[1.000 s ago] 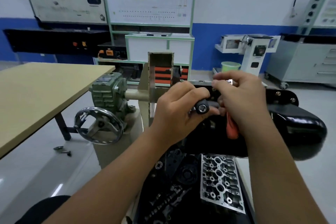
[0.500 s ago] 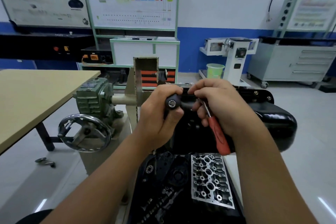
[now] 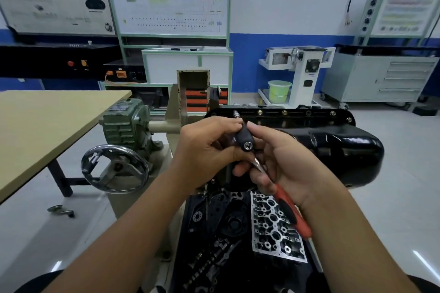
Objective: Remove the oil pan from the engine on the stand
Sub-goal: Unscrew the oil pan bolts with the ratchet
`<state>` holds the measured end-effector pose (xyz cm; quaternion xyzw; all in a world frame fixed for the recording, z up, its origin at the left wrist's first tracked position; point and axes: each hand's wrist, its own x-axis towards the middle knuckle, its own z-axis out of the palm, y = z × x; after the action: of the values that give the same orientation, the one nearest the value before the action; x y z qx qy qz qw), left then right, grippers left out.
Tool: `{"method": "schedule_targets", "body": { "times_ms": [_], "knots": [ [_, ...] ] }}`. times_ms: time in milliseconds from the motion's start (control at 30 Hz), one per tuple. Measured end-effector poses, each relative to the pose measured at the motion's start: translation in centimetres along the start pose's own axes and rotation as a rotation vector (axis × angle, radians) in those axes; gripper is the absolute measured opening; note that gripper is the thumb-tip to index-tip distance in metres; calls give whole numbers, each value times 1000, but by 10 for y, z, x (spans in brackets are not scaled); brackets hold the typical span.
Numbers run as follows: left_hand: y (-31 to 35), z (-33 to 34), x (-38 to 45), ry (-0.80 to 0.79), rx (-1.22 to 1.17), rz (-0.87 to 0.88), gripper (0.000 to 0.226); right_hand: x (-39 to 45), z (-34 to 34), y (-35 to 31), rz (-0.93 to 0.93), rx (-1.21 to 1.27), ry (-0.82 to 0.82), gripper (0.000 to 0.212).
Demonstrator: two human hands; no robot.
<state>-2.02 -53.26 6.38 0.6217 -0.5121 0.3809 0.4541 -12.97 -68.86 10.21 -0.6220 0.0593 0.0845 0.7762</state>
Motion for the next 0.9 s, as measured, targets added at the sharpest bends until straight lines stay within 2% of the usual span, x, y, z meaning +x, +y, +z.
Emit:
{"method": "schedule_targets", "body": {
  "times_ms": [200, 300, 367, 533, 633, 700, 800, 900],
  "knots": [
    [-7, -5, 1, -60, -80, -23, 48, 1, 21, 16, 116, 356, -102, 36],
    [-6, -11, 2, -85, -197, -120, 77, 5, 31, 19, 133, 504, -67, 31],
    [-1, -12, 2, -69, -195, -154, 85, 6, 34, 18, 125, 542, -20, 32],
    [4, -18, 7, -211, -91, -56, 62, 7, 35, 19, 97, 544, -6, 52],
    [3, -19, 10, -226, -71, -73, 53, 7, 35, 21, 95, 550, -63, 54],
    [1, -16, 10, -218, -101, -82, 54, 8, 33, 23, 93, 598, -107, 49],
    [-2, -15, 9, -194, -209, -143, 67, 8, 29, 22, 77, 657, -162, 40],
    [-1, -16, 6, -221, -326, -236, 70, 7, 31, 20, 63, 638, -115, 39]
  ]
}}
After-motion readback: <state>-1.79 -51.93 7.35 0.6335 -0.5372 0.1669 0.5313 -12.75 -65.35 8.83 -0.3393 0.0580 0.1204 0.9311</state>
